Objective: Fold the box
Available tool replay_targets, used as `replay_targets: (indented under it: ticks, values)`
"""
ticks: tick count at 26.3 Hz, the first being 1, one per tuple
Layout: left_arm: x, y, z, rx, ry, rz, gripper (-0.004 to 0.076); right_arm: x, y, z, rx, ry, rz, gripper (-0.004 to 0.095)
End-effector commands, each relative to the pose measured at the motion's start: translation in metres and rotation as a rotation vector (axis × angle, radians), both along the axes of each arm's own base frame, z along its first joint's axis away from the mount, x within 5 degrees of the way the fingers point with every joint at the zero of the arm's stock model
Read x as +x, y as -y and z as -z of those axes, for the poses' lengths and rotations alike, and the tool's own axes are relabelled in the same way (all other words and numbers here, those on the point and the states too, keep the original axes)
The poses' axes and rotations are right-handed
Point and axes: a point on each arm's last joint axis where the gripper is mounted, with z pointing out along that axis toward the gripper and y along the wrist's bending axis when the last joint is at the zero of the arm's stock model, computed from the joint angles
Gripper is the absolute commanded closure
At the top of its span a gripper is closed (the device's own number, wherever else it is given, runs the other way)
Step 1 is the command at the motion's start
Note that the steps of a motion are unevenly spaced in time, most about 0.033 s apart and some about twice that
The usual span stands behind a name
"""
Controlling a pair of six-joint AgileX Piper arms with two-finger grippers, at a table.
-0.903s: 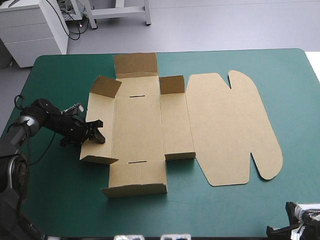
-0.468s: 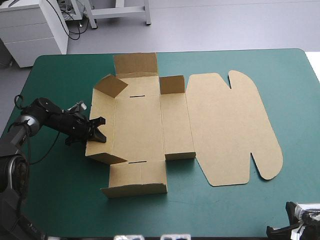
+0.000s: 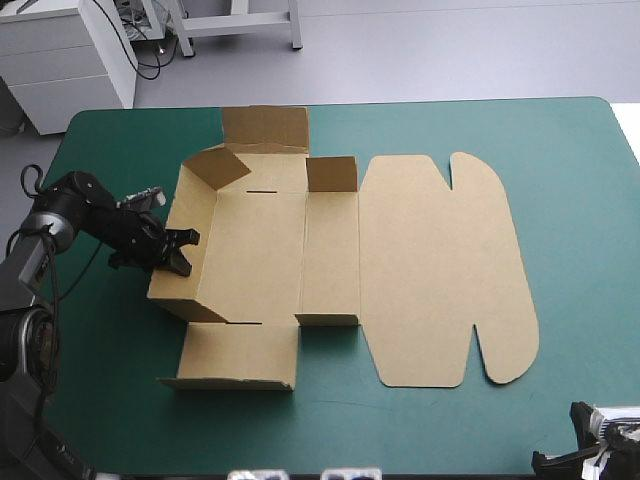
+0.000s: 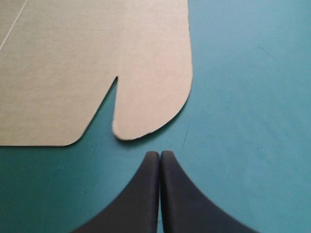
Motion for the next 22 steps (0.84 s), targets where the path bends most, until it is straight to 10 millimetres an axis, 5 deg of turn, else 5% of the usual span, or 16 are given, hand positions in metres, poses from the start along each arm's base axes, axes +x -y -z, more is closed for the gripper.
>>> replay_targets:
  ticks: [1, 11, 22]
  values:
    - [0.005, 0.007, -0.051, 0.145, 0.082, 0.052, 0.0731, -0.002, -0.002, -0.012, 0.02, 0.131, -0.01, 0.0922]
    - [0.019, 0.072, -0.1, 0.65, 0.325, 0.373, 0.0731, -0.002, -0.004, -0.012, 0.051, 0.122, -0.02, 0.0922]
    - [-0.011, 0.186, -0.116, 0.944, 0.638, 0.932, 0.0731, -0.002, -0.005, -0.012, 0.074, 0.118, -0.026, 0.0922]
